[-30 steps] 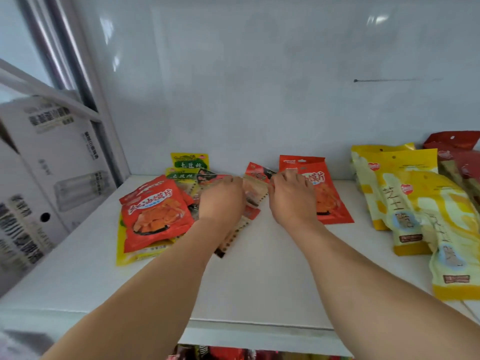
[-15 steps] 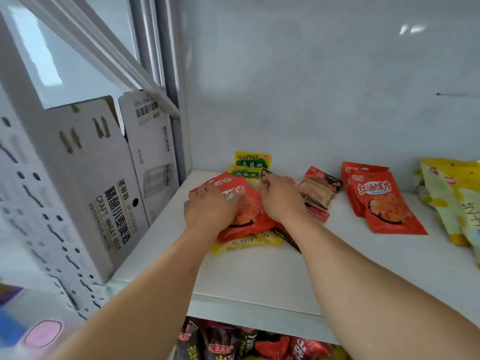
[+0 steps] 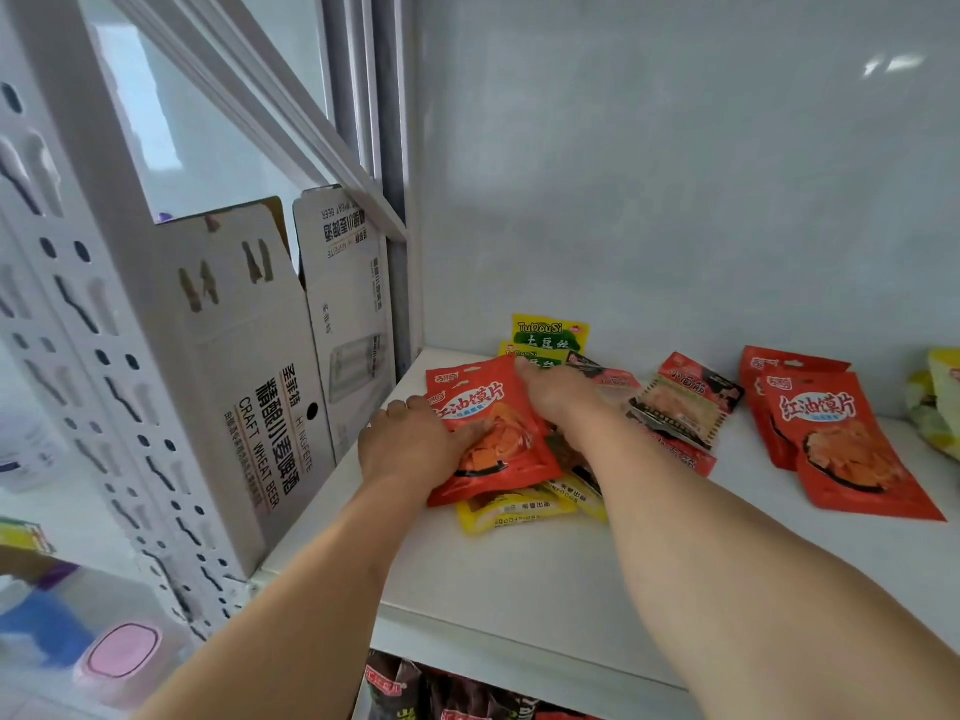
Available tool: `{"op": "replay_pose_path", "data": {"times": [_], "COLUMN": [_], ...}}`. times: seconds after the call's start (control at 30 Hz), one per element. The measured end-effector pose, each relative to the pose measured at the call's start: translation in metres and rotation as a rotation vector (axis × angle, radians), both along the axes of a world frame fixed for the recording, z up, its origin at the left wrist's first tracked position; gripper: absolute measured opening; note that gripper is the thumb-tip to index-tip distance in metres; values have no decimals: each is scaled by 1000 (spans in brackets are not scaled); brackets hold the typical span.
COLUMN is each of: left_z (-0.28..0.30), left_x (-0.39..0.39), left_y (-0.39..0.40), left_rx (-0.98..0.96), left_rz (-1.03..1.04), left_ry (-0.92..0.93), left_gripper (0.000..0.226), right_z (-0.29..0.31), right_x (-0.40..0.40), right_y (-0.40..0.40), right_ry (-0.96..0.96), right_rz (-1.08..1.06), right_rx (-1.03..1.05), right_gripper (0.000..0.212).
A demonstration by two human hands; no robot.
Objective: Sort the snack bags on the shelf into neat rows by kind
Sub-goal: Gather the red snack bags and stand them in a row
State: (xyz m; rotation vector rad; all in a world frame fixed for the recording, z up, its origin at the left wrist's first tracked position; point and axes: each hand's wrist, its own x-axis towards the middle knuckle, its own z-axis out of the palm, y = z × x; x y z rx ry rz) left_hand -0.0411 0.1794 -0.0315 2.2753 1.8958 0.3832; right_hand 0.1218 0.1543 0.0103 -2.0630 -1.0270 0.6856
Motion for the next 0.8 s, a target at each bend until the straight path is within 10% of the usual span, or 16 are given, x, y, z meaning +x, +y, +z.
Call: {"op": "replay_pose_path", "data": {"times": [0.27, 0.8], "left_z": [5, 24], "left_x": [-4, 3], "left_y": [-2, -24], "left_rx": [-26, -312], "left_rz": [1, -2], "left_ry": [-21, -884], "left_gripper": [105, 81], "right_z": [-5, 0], "right_x": [4, 14], "right_y": [6, -43], "right_ry": [320, 735], "right_rz": [-2, -38], "right_rx": [36, 303], "right_gripper": [37, 40]}}
